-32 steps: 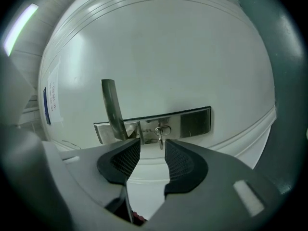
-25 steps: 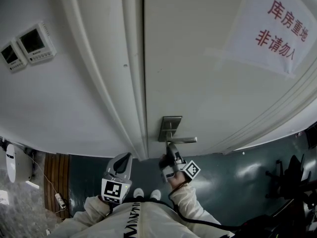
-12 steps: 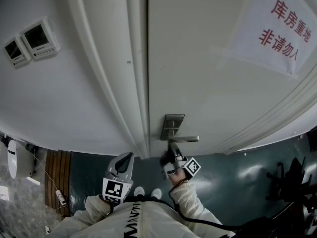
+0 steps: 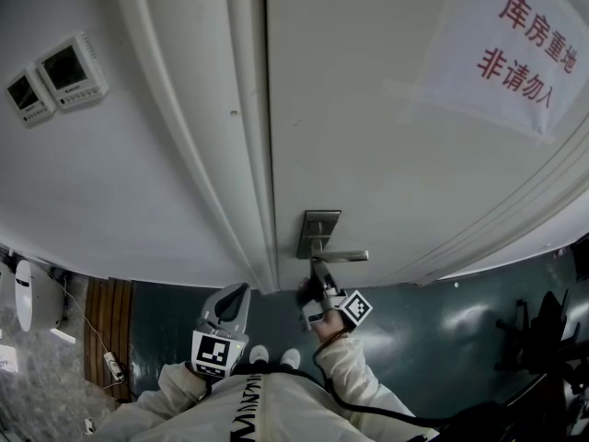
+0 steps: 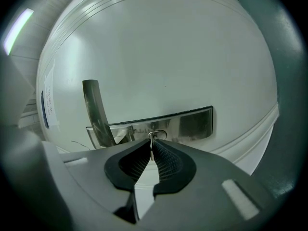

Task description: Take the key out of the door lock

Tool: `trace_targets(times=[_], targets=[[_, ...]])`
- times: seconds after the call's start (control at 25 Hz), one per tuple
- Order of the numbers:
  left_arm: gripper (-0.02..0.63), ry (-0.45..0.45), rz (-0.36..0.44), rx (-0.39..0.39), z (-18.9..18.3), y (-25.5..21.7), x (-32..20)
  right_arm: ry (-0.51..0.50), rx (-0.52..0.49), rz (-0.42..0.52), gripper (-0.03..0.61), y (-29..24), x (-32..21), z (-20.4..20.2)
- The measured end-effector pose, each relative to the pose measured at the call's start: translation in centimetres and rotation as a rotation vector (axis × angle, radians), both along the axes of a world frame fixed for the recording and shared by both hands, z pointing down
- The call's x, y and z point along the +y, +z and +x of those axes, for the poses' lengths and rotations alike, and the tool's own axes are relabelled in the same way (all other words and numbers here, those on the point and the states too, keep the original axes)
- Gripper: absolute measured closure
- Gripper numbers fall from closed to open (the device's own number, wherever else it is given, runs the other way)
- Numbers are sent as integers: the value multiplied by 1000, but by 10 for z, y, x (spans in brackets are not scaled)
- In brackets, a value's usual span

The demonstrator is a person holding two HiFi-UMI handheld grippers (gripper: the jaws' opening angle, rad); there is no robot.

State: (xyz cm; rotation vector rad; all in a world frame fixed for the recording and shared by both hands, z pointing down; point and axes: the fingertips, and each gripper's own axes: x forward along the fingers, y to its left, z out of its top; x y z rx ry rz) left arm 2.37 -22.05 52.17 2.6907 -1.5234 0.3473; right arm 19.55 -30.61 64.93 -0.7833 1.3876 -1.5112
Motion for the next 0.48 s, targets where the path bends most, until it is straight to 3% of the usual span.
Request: trace_targets(times=[0.48], targets=[[615, -5, -5, 1, 3, 3, 0, -8, 6, -9, 554, 0, 3, 0]])
